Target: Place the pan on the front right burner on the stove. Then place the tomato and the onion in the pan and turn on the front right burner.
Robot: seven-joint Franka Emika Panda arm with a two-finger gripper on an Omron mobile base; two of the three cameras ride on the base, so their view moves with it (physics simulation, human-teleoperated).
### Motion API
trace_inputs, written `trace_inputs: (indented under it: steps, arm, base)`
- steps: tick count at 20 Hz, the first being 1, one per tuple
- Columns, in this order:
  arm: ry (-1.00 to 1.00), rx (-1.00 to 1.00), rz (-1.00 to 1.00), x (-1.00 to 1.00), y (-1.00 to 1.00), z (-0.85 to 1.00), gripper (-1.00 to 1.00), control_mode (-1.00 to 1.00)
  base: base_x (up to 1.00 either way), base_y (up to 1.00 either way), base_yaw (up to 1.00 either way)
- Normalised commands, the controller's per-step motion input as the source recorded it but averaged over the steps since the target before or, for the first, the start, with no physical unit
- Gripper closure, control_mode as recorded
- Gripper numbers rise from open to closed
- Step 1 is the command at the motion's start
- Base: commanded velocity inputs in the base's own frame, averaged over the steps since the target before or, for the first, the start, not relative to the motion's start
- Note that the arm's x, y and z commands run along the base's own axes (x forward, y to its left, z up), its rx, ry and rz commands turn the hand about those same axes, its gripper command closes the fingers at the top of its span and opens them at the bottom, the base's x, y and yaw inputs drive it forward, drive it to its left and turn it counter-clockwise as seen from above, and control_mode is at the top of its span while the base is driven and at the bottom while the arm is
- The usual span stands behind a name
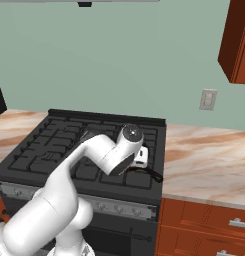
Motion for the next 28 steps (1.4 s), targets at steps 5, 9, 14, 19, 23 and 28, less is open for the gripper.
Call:
trace_inputs:
  steps: [5, 9, 14, 19, 23, 28]
  arm:
    - [-0.13, 0.01, 0.0, -0.34, -0.06, -0.15, -1.0, -1.0]
    - [-0.18, 0.03, 0.0, -0.29, -0.07, -0.07, -1.0, -1.0]
    - [-0.18, 0.02, 0.0, -0.31, -0.03, -0.04, -1.0, -1.0]
    - [-0.1, 0.0, 0.0, -0.32, -0.03, -0.08, -1.0, -1.0]
    - [-0.01, 0.0, 0.0, -0.1, -0.06, -0.18, -1.0, -1.0]
    - [0.0, 0.0, 0.0, -0.06, -0.08, -0.18, -1.0, -1.0]
  base:
    - [0.0, 0.0, 0.0]
    - [0.0, 0.0, 0.0]
    - [0.0, 0.0, 0.0]
    - [0.0, 0.0, 0.0]
    - [0.0, 0.0, 0.0]
    - [0.0, 0.0, 0.0]
